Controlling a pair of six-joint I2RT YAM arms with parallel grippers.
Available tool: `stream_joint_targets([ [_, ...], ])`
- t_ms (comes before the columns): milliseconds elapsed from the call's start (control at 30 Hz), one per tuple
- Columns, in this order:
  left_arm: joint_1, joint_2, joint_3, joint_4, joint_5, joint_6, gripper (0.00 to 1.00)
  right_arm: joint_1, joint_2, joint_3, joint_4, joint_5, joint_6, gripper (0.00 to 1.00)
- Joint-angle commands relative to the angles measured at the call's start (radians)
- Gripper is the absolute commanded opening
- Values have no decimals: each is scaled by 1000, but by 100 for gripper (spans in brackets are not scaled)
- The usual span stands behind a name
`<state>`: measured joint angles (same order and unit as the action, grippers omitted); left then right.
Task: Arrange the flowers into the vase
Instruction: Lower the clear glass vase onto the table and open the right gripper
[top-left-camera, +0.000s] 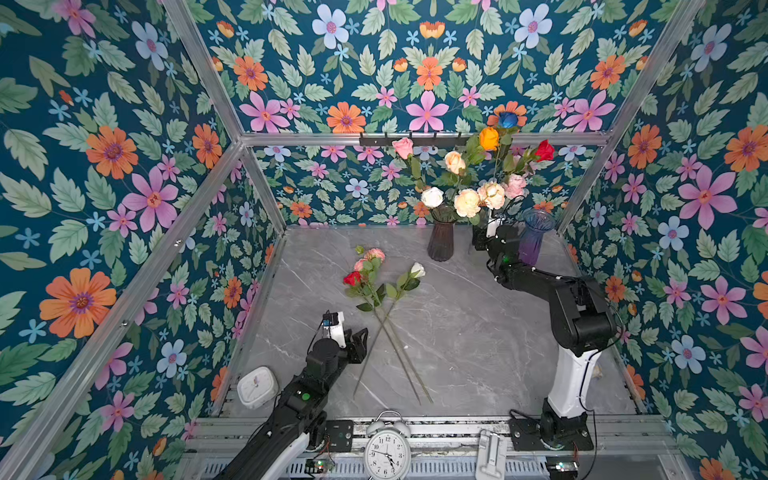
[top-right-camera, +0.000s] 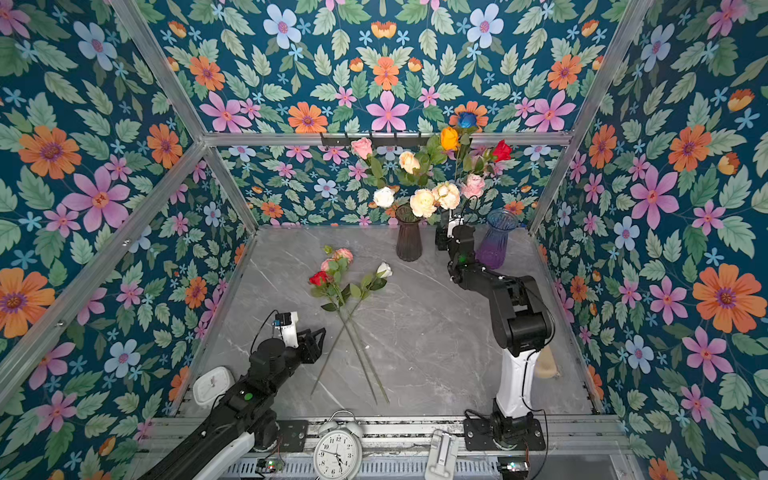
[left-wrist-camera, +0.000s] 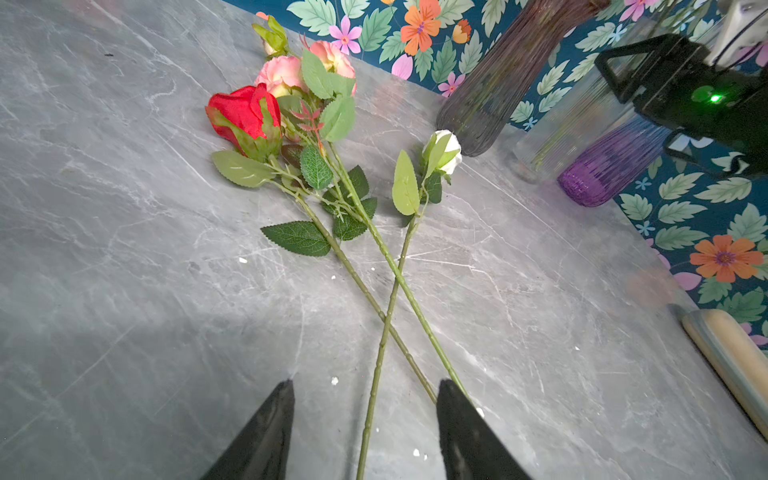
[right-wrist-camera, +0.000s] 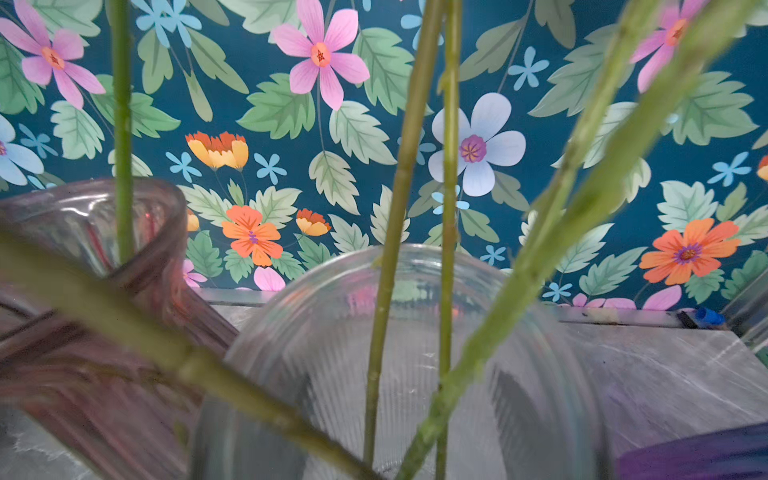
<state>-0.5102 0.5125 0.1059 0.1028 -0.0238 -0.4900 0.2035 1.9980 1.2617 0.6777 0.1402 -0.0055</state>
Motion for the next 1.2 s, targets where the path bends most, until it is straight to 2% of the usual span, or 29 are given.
stream_joint_targets([
  [0,-1,3,11,26,-2,10,58,3,24,21,207,21,-36,34],
  [233,-2,9,12,29,-4,11,58,2,68,21,268,54,-29,33],
  [533,-5,12,10,41,5,14,57,2,91,4,298,80,-41,41],
  [567,-5,15,11,44,5,16,57,2,91,0,299,83,-40,44],
  [733,-8,21,13,48,8,17,57,2,86,-42,330,99,-39,86],
  [800,-10,20,12,48,8,18,57,2,79,-57,330,103,-38,99],
  [1167,-16,-1,7,47,16,22,56,1,-12,-120,290,101,-21,99],
])
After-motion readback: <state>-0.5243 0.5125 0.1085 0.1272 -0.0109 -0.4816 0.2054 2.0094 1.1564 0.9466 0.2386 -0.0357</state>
